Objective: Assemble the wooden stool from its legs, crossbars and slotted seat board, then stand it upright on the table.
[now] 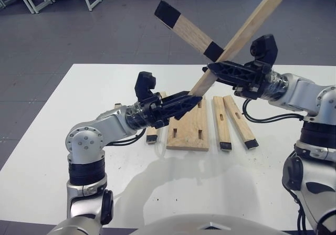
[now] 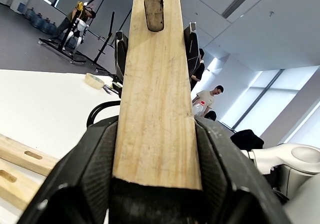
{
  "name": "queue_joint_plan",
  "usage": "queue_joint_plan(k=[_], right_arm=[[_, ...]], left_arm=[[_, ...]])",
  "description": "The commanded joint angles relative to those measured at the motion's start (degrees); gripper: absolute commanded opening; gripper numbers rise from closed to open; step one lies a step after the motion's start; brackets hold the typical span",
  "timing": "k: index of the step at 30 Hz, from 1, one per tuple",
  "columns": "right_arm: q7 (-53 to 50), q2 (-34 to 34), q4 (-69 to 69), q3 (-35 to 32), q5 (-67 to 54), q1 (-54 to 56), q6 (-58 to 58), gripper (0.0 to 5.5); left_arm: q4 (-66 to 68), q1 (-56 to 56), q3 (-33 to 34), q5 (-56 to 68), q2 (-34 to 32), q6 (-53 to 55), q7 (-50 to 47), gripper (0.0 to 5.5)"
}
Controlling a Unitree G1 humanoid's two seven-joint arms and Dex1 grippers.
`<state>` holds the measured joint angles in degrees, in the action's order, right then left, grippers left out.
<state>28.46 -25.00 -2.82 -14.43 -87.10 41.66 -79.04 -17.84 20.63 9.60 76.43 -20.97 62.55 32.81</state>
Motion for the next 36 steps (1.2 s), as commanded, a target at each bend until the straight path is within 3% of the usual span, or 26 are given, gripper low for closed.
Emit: queue_joint_plan(k=[1, 7, 11, 13, 15, 18, 20, 24, 30, 36], right_arm=[[6.65, -1.33, 1.56, 0.06, -1.97, 0.83, -0.44, 2.10], [7.21, -1.22, 1.35, 0.55, 2.17, -0.51, 2.53, 2.07], [9.82, -4.46, 1.63, 0.52, 5.86, -2.87, 3.03, 2.04], [11.35, -6.60, 1.83, -0.10, 7.13, -4.27, 3.37, 2.04], [12.01, -7.65, 1.87, -0.64, 8.29, -4.99, 4.18, 2.04], [11.33, -7.03, 2.26, -1.08, 8.98, -5.66, 5.41, 2.04], [11.10, -6.72, 2.74, -1.00, 9.16, -6.04, 5.62, 2.03], [10.66, -6.40, 2.51, -0.93, 9.76, -5.81, 6.03, 2.03], [10.47, -5.98, 2.53, -0.30, 11.25, -6.11, 7.11, 2.03], [9.59, -5.48, 1.68, 0.25, 14.68, -5.38, 8.92, 2.03]], left_arm=[[3.66, -1.91, 0.89, -4.79, -3.34, -1.08, -2.00, 2.05], [0.70, -3.59, 0.62, 0.09, -4.45, 0.80, -0.58, 3.44], [3.84, -0.62, 7.83, 9.80, -6.96, -0.91, -2.21, 4.12], [5.57, 1.74, 8.49, 4.43, -9.14, -3.84, -4.22, 4.39], [4.91, 2.13, 1.13, -9.77, -13.31, -6.78, -5.42, 4.39], [6.82, 3.03, -26.11, -47.86, -22.31, -19.50, -10.69, 4.39], [6.04, 3.18, -35.31, -58.60, -23.50, -23.58, -9.12, 4.39], [5.47, 3.40, -41.59, -67.30, -21.97, -26.60, -5.89, 4.39], [6.65, 2.01, -41.78, -73.20, -18.90, -27.89, -2.62, 4.39], [1.84, -2.96, -44.81, -77.54, -21.19, -24.76, 2.27, 4.39]])
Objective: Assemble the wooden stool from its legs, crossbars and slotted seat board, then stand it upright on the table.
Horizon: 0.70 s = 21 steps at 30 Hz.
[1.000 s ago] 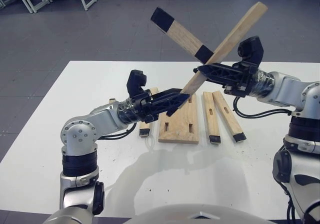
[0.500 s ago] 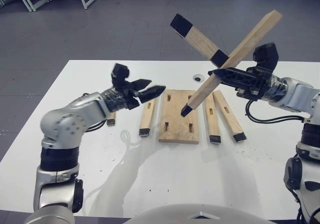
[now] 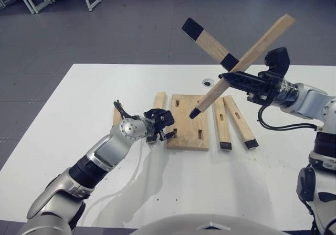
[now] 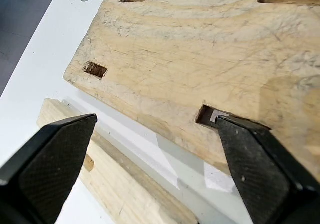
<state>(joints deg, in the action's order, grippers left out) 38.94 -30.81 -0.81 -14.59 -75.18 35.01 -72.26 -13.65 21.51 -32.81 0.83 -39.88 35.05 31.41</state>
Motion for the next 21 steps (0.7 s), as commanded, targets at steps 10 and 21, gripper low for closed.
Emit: queue_joint_plan(k=[10, 21], right_arm=[[4.69, 0.07, -2.26, 8.12, 18.78, 1.72, 11.85, 2.03], [24.55, -0.90, -15.09, 21.34, 40.66, -1.13, 36.49, 2.03]], left_arm=[[-8.06, -19.99, -6.06, -5.80, -20.73, -11.62, 17.58, 4.39], [11.53, -19.35, -0.80, -11.01, -21.30, -33.42, 16.31, 4.39]])
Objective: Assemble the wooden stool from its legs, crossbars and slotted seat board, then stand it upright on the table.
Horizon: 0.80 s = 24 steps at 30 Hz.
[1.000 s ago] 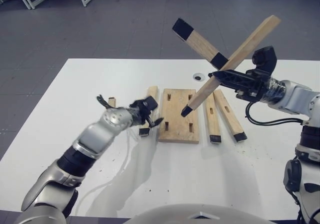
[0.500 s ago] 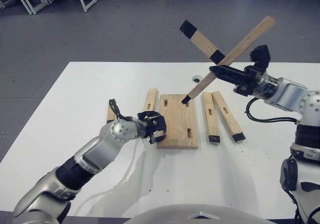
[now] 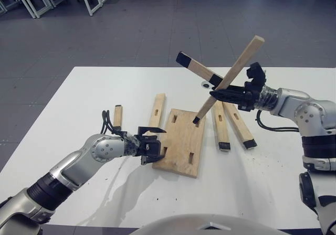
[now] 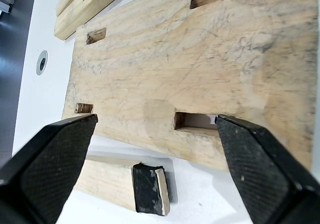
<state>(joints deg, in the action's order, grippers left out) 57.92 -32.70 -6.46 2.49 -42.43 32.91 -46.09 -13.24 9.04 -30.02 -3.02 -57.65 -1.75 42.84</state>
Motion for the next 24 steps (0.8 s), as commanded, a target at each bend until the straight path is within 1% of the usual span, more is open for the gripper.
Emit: queue_joint_plan(k=[1, 5, 9, 13, 17, 24], right_arm=[[6.70, 2.06, -13.04, 5.05, 9.87, 2.57, 12.85, 2.03], [9.25, 6.12, -24.33, 6.35, 15.73, 8.14, 20.96, 2.03], [11.05, 8.53, -27.66, 5.65, 17.83, 9.65, 23.52, 2.03], [14.47, 8.04, -29.64, 8.07, 22.08, 7.52, 26.44, 2.03], [16.43, 7.00, -33.67, 9.90, 26.79, 6.62, 31.93, 2.03], [15.39, 7.76, -43.82, 9.71, 30.48, 11.41, 39.51, 2.03]], left_arm=[[11.64, -6.65, -3.34, -7.41, -3.22, 2.81, 5.05, 4.39], [12.88, -4.87, -2.79, -7.81, -1.67, 1.76, 5.92, 4.39], [12.55, -4.78, -2.61, -7.68, -1.12, 1.80, 6.20, 4.39], [12.46, -4.43, -2.31, -7.79, -1.11, 1.67, 6.23, 4.39], [12.45, -3.64, -2.16, -7.86, -0.95, 1.75, 6.54, 4.39], [11.76, -3.65, -2.15, -8.04, -0.07, 2.31, 6.50, 4.39]])
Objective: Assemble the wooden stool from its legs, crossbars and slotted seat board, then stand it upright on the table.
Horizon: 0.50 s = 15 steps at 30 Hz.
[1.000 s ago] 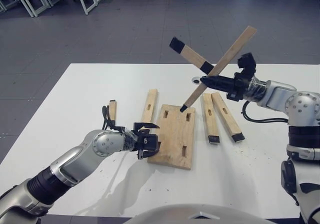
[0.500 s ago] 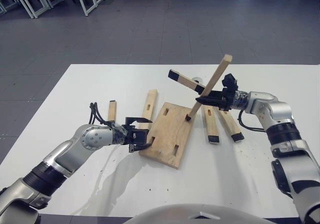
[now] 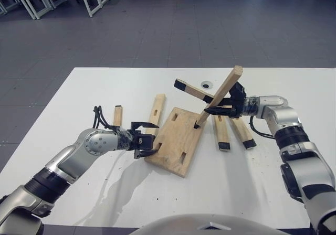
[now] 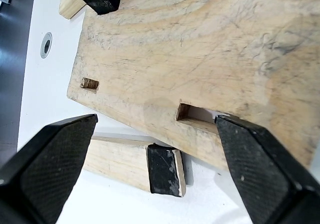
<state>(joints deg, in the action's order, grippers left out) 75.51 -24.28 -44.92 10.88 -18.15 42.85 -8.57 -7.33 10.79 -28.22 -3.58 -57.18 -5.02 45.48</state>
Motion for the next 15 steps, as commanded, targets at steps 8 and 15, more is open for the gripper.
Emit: queue_joint_plan(k=[8, 15], right_arm=[[-7.68, 1.37, 3.72, 7.81, 11.60, -6.14, -2.94, 2.03], [-12.41, 1.63, -1.41, 18.13, 19.16, -7.66, -13.37, 2.03]], left_arm=[[-2.05, -5.84, -1.84, -4.31, 3.14, 11.85, 2.79, 4.39], [-9.53, -7.27, -0.04, -2.42, 6.17, 19.03, 2.49, 4.39]])
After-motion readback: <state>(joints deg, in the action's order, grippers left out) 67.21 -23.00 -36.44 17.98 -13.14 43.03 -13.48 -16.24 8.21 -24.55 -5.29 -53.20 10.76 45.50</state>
